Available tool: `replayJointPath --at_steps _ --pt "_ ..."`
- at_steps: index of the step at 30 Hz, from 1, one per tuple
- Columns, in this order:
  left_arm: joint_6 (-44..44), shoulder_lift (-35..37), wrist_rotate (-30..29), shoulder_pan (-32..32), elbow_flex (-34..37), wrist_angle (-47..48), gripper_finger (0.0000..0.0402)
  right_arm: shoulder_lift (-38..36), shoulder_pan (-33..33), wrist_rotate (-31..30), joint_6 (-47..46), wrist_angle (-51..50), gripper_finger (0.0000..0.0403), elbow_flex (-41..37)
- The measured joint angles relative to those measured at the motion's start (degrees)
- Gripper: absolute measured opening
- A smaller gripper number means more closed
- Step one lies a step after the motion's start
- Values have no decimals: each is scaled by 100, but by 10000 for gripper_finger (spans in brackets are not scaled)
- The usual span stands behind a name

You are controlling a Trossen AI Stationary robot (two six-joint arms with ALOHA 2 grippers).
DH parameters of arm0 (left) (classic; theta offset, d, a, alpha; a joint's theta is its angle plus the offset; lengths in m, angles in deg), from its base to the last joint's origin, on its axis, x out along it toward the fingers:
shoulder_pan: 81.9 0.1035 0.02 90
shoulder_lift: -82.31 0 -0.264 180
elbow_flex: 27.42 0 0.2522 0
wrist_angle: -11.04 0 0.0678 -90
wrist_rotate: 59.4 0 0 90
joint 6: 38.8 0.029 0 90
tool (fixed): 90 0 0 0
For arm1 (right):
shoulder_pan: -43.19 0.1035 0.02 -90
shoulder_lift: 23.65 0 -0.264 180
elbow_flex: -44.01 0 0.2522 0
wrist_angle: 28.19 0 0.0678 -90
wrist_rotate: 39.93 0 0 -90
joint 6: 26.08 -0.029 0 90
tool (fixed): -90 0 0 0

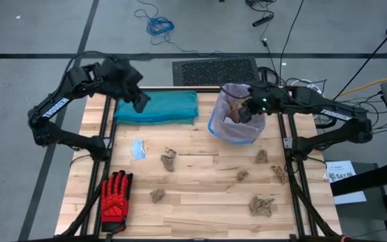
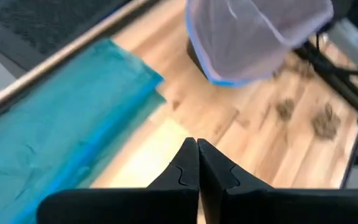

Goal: Place trash/remove bag and relplace
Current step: Put the brown napkin into the trash bin

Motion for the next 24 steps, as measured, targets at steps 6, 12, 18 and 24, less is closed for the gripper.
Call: replayJointPath --at_steps 6,12,18,24 --pt "-148 -75 -481 -504 0 21 0 255 -126 303 26 16 48 2" --pt "-110 -107 -617 -568 0 41 0 218 -111 619 24 -647 135 649" --pt "174 -107 -721 -537 2 82 0 106 336 1050 8 -1261 199 1698" --pt "366 -107 -816 -345 2 82 0 97 1048 1016 -406 -2348 186 2015"
